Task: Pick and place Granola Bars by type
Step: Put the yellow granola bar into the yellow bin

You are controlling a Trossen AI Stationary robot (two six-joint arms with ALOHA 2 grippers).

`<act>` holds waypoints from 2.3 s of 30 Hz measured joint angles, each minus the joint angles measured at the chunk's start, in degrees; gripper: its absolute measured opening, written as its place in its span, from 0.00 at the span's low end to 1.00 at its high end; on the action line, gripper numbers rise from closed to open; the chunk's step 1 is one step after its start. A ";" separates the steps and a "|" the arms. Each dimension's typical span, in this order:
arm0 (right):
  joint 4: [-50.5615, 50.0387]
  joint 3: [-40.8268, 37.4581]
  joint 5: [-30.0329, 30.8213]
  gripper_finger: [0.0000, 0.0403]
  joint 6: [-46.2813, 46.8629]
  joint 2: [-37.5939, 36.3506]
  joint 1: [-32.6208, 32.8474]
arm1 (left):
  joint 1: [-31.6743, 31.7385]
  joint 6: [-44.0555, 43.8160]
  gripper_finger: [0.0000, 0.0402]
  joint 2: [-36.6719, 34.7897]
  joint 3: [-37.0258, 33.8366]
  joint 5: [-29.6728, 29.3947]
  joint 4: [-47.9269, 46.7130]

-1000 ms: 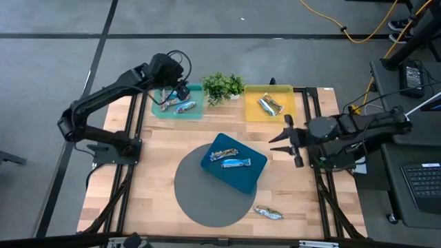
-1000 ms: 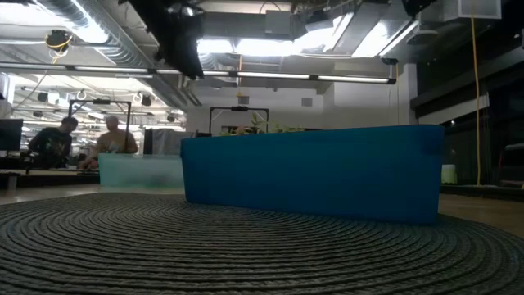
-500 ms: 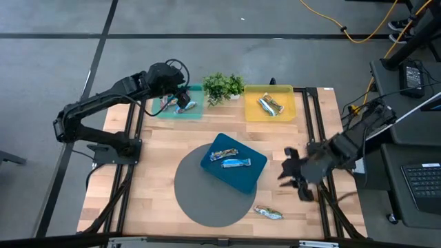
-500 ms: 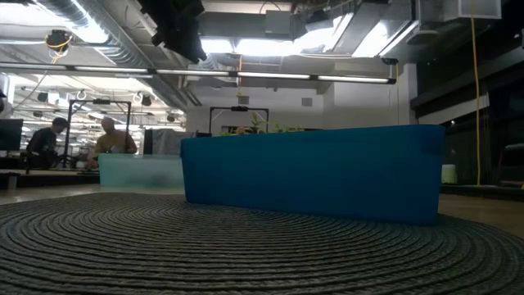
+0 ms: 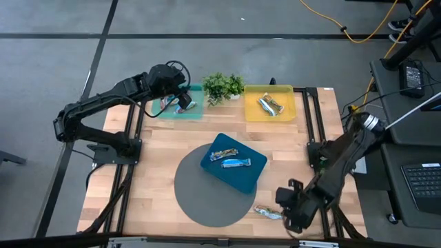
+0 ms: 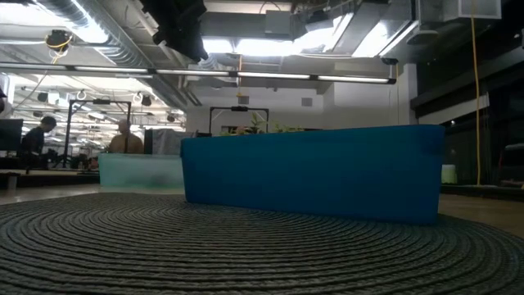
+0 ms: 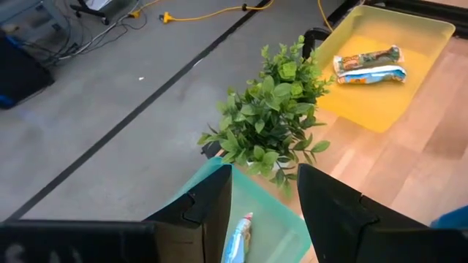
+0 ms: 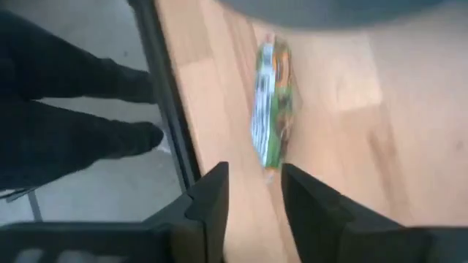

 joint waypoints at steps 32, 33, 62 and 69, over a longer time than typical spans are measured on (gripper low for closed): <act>2.91 -0.51 -4.41 0.93 6.84 22.50 0.61 | 0.00 0.57 0.37 0.00 -0.02 2.03 0.06; 2.95 -0.51 -4.40 0.90 6.81 22.53 0.61 | 0.00 0.55 0.37 0.00 -0.02 2.18 0.04; -2.29 3.16 -6.86 0.08 4.85 15.84 0.24 | 0.00 3.04 0.37 0.00 -0.02 3.18 0.06; -13.81 5.59 -1.73 0.05 7.89 5.49 -1.73 | 0.00 3.06 0.37 0.01 -0.02 3.18 0.07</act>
